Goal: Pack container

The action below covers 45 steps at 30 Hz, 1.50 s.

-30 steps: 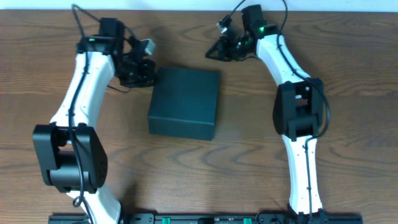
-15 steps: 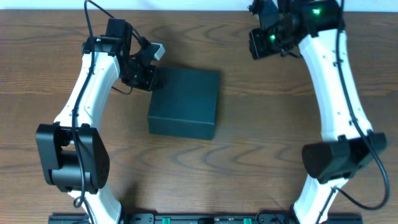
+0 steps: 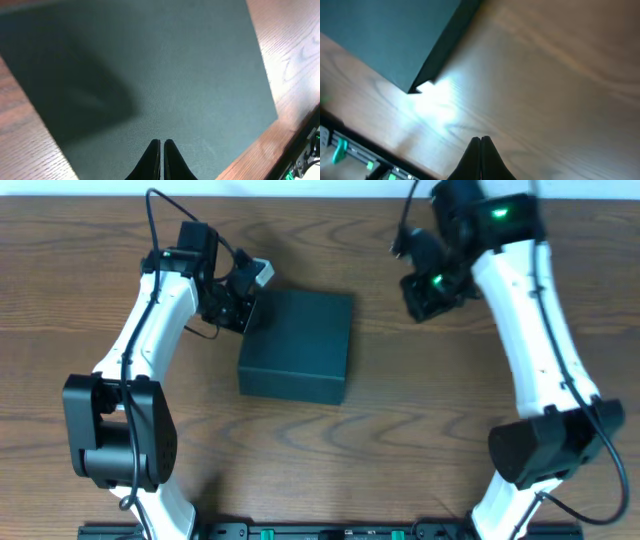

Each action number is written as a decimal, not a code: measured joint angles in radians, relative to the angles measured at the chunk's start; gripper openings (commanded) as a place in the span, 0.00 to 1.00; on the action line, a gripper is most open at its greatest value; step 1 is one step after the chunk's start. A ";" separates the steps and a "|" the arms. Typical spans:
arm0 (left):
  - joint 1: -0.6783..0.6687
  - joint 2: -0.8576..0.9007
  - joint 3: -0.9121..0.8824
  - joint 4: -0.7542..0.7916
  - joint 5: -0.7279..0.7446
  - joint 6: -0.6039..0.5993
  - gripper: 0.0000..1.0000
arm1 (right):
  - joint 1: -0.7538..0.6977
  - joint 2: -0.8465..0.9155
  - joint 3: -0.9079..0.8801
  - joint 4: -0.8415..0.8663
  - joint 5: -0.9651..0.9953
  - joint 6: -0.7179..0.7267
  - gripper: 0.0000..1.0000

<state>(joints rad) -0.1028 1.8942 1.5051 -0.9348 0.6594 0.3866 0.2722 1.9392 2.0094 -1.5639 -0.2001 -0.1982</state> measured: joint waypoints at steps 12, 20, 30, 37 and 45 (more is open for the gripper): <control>0.000 0.000 -0.110 0.095 0.055 0.006 0.06 | 0.182 0.000 -0.303 0.163 -0.175 -0.040 0.02; 0.000 0.000 -0.123 0.109 0.066 0.006 0.06 | 0.294 -0.005 -0.476 0.357 -0.323 -0.060 0.02; 0.001 0.000 -0.124 0.110 0.067 0.006 0.06 | 0.430 -0.005 -0.635 0.673 -0.108 0.234 0.02; 0.001 0.000 -0.125 0.109 0.067 0.003 0.06 | 0.498 -0.011 -0.663 0.780 0.246 0.469 0.01; 0.001 0.000 -0.125 0.109 0.067 0.003 0.06 | 0.529 -0.011 -0.663 0.893 0.426 0.626 0.02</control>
<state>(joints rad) -0.1020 1.8942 1.3804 -0.8253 0.7261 0.3897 0.8009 1.9285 1.3460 -0.6712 0.2260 0.4282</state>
